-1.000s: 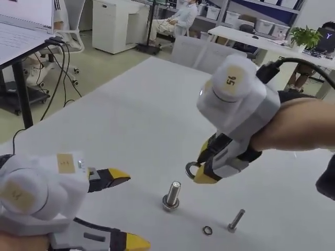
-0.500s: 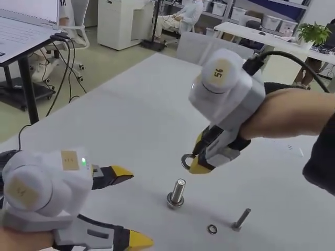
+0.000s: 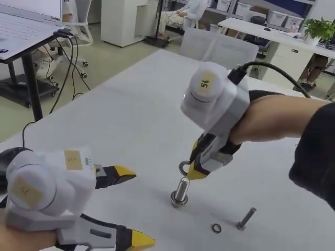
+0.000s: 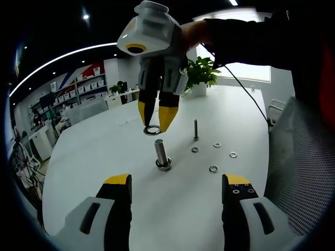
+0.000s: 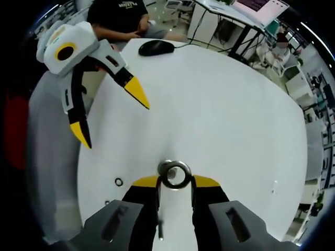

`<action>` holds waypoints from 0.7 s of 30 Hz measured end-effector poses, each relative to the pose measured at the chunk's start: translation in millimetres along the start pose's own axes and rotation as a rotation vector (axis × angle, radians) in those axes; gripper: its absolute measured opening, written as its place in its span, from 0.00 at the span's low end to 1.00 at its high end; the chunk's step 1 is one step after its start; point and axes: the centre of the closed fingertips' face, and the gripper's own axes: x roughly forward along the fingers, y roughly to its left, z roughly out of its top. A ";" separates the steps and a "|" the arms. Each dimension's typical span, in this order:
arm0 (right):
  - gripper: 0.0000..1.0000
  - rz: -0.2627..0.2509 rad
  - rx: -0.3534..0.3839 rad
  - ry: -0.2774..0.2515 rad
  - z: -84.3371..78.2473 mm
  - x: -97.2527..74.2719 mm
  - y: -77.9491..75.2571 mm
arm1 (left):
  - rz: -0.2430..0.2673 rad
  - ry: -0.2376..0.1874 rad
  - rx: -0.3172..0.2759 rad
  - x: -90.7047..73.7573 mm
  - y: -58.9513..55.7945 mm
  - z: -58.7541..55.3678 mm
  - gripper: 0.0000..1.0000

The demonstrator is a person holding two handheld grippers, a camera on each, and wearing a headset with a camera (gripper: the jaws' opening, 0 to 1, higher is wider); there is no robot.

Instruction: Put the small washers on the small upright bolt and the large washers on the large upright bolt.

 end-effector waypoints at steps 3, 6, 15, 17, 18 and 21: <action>0.24 0.014 0.002 0.007 -2.5 3.2 2.3 | -0.001 0.004 -0.002 0.4 0.9 -0.9 0.69; 0.24 0.021 0.002 0.013 -5.3 5.8 1.0 | -0.001 0.005 -0.004 1.3 1.4 -1.2 0.69; 0.24 0.044 0.007 0.019 -10.1 14.3 4.3 | -0.010 0.017 -0.004 4.3 0.1 -4.7 0.69; 0.24 0.049 0.011 0.020 -11.8 16.0 4.9 | -0.010 0.018 -0.005 4.4 0.1 -5.4 0.69; 0.24 0.050 0.012 0.019 -12.2 16.7 4.8 | -0.010 0.019 -0.006 4.7 0.1 -5.7 0.69; 0.24 0.058 0.015 0.020 -13.1 18.8 5.7 | -0.014 0.021 -0.007 5.7 -0.7 -6.6 0.68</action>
